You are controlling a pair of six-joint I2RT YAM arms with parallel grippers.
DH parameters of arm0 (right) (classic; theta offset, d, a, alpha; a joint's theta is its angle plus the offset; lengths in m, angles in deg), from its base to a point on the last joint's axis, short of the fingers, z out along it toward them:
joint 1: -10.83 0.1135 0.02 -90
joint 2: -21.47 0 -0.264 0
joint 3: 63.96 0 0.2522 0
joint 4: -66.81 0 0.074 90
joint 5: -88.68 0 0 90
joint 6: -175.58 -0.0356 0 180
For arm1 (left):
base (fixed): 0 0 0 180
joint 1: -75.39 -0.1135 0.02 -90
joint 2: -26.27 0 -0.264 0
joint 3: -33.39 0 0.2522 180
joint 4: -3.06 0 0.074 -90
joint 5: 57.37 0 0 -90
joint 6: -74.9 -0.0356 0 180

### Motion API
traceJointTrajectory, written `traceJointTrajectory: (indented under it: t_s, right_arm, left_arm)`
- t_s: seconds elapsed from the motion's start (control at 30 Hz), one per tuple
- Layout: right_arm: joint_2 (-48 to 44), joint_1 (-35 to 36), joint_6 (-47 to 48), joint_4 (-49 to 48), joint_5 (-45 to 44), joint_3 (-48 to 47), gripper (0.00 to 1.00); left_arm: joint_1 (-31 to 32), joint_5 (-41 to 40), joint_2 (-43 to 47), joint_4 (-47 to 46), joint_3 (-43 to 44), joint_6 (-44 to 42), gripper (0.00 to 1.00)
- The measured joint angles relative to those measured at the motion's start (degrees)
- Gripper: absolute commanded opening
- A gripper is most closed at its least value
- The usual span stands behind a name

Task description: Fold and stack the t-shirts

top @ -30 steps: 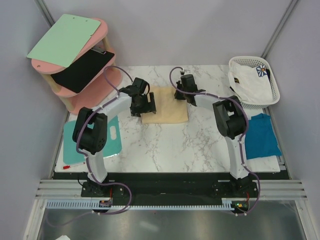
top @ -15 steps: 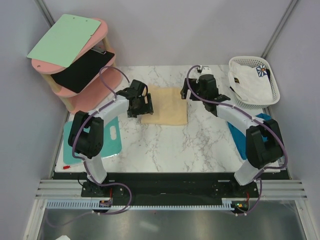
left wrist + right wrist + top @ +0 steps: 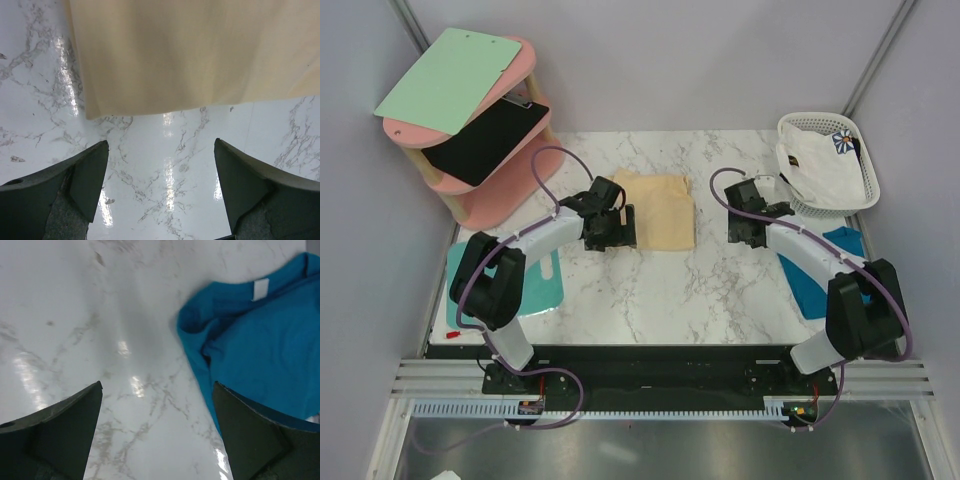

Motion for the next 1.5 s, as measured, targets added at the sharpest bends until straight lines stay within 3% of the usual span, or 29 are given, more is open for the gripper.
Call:
traceJointTrajectory:
  t_s: [0.17,0.33,0.4,0.5,0.53,0.77,0.97,1.2,1.27,1.3,1.4,1.43,1.5]
  right_arm:
    - [7.5,-0.3,-3.6,8.8,-11.0,-0.2,0.88]
    - [15.6,-2.1,-6.1,12.7,-16.2,-0.6,0.87]
    - [18.5,-3.0,-6.7,13.6,-18.1,-1.2,0.78]
    - [20.7,-4.1,-7.1,14.0,-19.9,-2.3,0.31]
    - [21.5,-4.6,-7.0,13.7,-20.0,-2.4,0.00]
    - [23.4,-6.0,-5.7,11.5,-17.8,-2.4,0.00]
    - [19.8,-2.2,-5.0,10.2,-12.0,-3.2,0.00]
    - [25.0,4.4,-5.2,9.1,-7.3,-12.9,0.00]
    - [28.7,5.9,-5.4,9.4,-7.0,-16.8,0.04]
    - [30.9,6.8,-5.3,10.1,-7.7,-19.2,0.08]
    - [32.8,8.4,-5.8,11.1,-7.9,-22.6,0.42]
    - [32.7,8.8,-6.1,10.9,-7.4,-22.8,0.59]
    - [31.9,9.5,-5.6,10.4,-6.5,-22.9,0.72]
  left_arm:
    - [0.1,1.1,0.0,-0.9,0.0,0.0,0.92]
    - [0.1,1.6,0.1,-1.2,0.0,0.0,0.92]
    - [0.1,1.6,0.1,-1.3,0.0,0.0,0.92]
    - [0.1,1.6,0.3,-1.3,0.0,0.0,0.92]
    - [0.1,1.6,0.3,-1.3,0.0,0.0,0.92]
    - [0.1,1.4,0.8,-1.7,-0.3,0.0,0.92]
    - [0.1,1.4,1.0,-1.7,-0.7,0.0,0.92]
    - [0.1,1.3,2.6,-1.6,-0.8,0.0,0.92]
    - [0.1,0.8,3.3,-1.6,-0.8,0.0,0.92]
    - [0.1,0.3,3.6,-1.5,-0.8,0.0,0.92]
    - [0.1,-0.5,4.2,-1.2,-0.8,0.0,0.93]
    - [0.1,-0.8,4.4,-1.1,-0.8,0.0,0.93]
    - [0.1,-1.5,4.8,-0.5,-0.8,0.0,0.93]
